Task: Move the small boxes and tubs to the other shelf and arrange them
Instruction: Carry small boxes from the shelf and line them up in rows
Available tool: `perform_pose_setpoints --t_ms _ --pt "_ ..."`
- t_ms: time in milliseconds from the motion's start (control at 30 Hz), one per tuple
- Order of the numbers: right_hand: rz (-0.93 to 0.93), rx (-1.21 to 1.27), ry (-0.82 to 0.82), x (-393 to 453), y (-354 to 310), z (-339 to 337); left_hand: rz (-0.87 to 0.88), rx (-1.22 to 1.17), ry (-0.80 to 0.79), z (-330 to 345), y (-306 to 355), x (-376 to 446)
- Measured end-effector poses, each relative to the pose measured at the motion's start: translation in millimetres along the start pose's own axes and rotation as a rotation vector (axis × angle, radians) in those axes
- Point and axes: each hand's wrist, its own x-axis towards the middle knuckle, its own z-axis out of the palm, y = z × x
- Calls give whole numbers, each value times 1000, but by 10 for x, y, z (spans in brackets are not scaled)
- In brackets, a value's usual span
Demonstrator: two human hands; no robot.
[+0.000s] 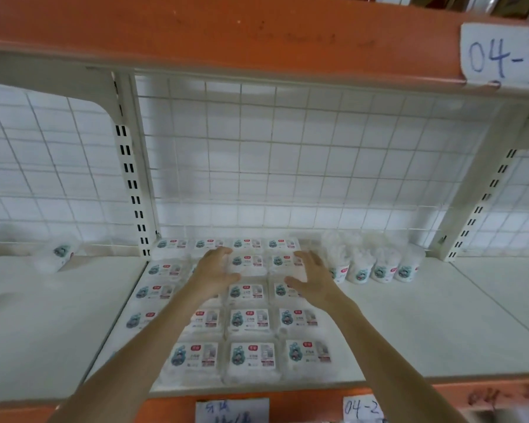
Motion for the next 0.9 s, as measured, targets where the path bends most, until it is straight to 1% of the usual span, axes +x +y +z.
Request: perform_pose_setpoints --t_ms 133,233,333,433,500,633,767,800,900 --pt "-110 -181 88 -473 -53 -129 193 231 109 -125 -7 -354" --pt "-190 -325 171 -936 -26 -194 316 364 136 -165 14 -751" --pt "-259 -383 212 -1448 48 -173 413 445 186 -165 75 -1205" --pt "-275 -360 215 -1986 99 -115 490 447 249 -124 128 -1775" --pt "-286 -372 203 -2308 141 -65 478 452 293 -44 122 -2171" --pt "-310 -405 116 -2788 246 32 371 437 377 167 -8 -2901" --pt "-370 -375 4 -3176 247 206 246 487 341 250 -142 -3653" --pt "-393 -361 -29 -3253 203 269 208 508 323 234 -177 -3834" --pt "-457 -327 -107 -3416 -11 512 85 547 335 78 -309 -4331"
